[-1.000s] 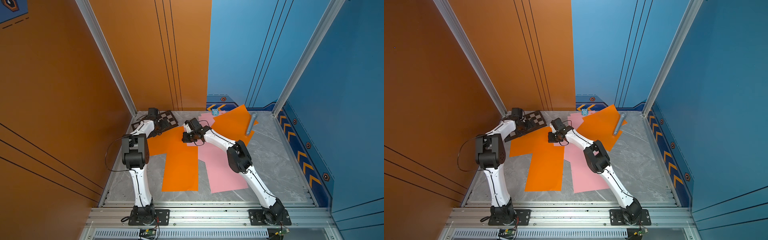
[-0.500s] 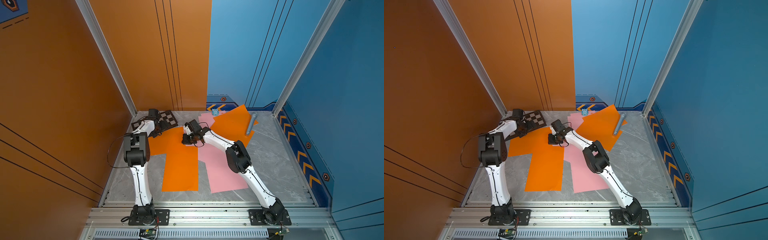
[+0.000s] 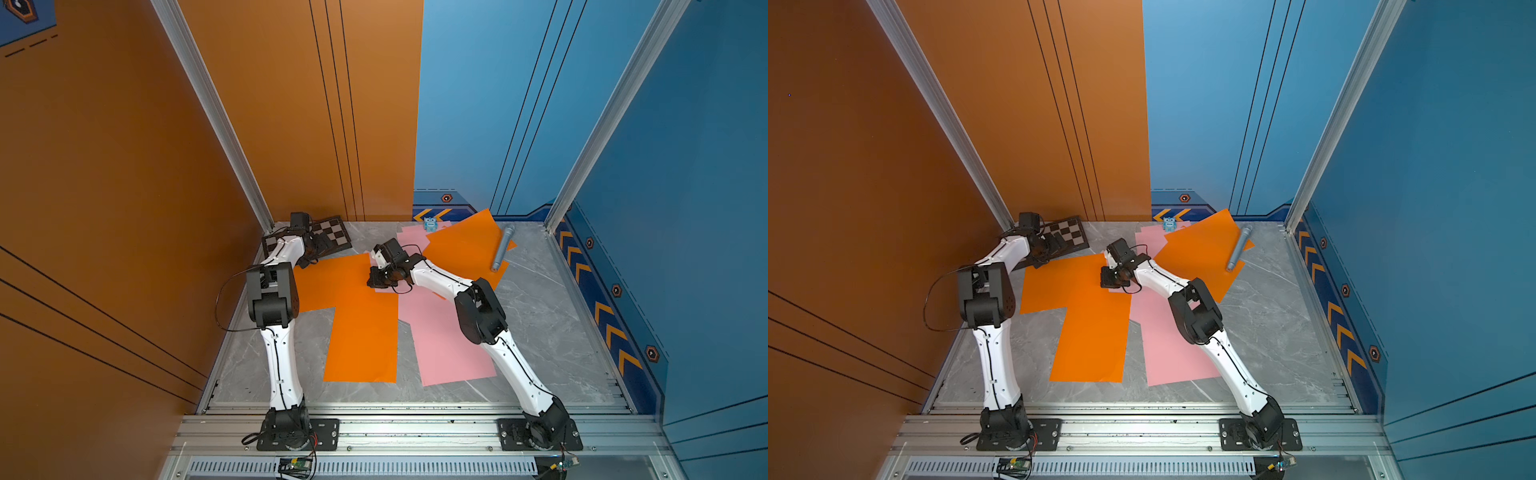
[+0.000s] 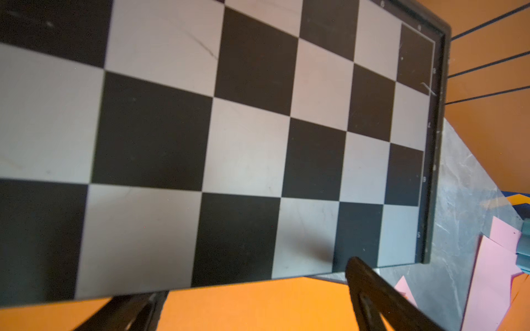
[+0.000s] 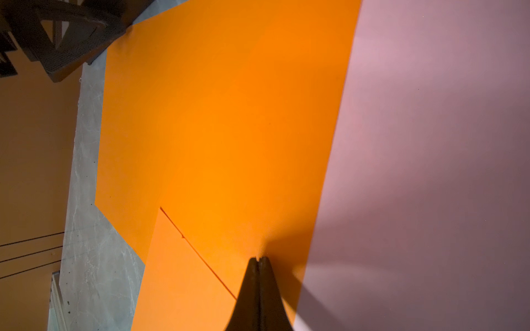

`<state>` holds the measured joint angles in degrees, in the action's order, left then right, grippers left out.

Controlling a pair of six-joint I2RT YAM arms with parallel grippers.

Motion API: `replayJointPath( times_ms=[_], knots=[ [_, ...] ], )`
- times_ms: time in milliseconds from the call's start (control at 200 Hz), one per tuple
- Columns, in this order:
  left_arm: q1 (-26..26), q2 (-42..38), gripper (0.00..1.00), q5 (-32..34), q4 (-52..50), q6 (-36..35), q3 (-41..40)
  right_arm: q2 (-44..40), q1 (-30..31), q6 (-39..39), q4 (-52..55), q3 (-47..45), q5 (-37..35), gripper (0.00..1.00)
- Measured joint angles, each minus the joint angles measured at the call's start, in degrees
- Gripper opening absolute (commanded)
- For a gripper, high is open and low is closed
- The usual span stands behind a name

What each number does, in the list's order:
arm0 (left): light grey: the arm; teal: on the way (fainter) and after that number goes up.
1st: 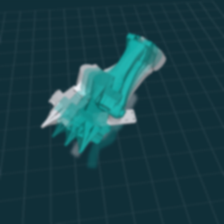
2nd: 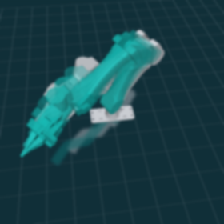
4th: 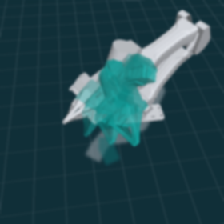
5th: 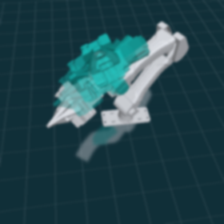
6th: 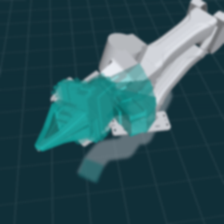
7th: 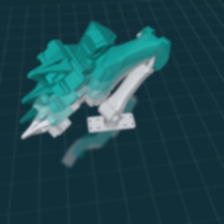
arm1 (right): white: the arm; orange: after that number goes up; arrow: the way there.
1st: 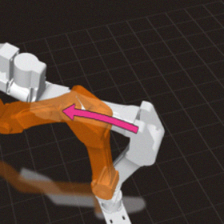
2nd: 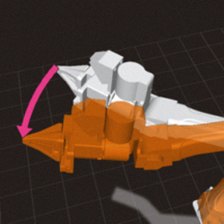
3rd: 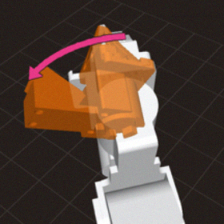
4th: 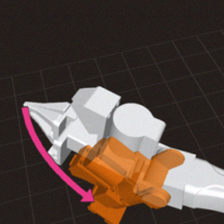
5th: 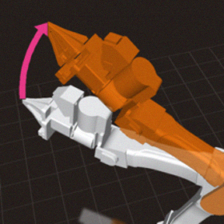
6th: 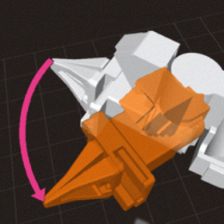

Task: Sort the scattered colored papers by color
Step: Pick up the colored paper.

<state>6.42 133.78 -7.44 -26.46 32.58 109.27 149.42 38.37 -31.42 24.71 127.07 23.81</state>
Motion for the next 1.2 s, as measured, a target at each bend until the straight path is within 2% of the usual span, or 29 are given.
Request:
replayJointPath(
  times_ms=[200,250,365,520,626,726,916,1196],
  knots=[
    [0.0,0.68,0.98,-2.58,0.24,0.09,1.53,-0.39,-2.1,0.07,1.09,-0.22,-0.22,0.01],
    [-0.22,0.35,0.98,-3.45,0.42,0.13,1.2,-0.74,-2.38,0.17,1.31,-0.57,-0.44,0.11],
    [-0.94,-3.91,0.98,-3.87,0.92,0.17,-3.91,-2.4,-2.71,1.25,2.05,-1.97,-0.61,0.45],
    [-2.16,-16.28,0.98,-2.89,1.11,0.17,-14.36,-4.68,-3.65,2.38,4.52,-3.3,-0.98,0.61],
    [-2.32,-24.37,0.98,-1.6,1.51,0.17,-20.28,-4.98,-4.96,2.69,4.94,-3.39,-0.39,0.67],
    [-1.31,-27.71,0.98,-0.92,1.97,0.28,-24.09,-4.98,-6.43,2.64,4.92,-3.39,0.55,0.71],
    [1.81,-26.88,0.98,-0.13,1.42,1.42,-29.4,-4.72,-8.55,1.73,5.46,-2.1,3.93,0.75],
    [5.42,-24.28,0.98,-1.73,1.42,2.84,-29.81,-3.37,-8.26,0.44,5.75,1.27,6.91,0.79]
  ],
)
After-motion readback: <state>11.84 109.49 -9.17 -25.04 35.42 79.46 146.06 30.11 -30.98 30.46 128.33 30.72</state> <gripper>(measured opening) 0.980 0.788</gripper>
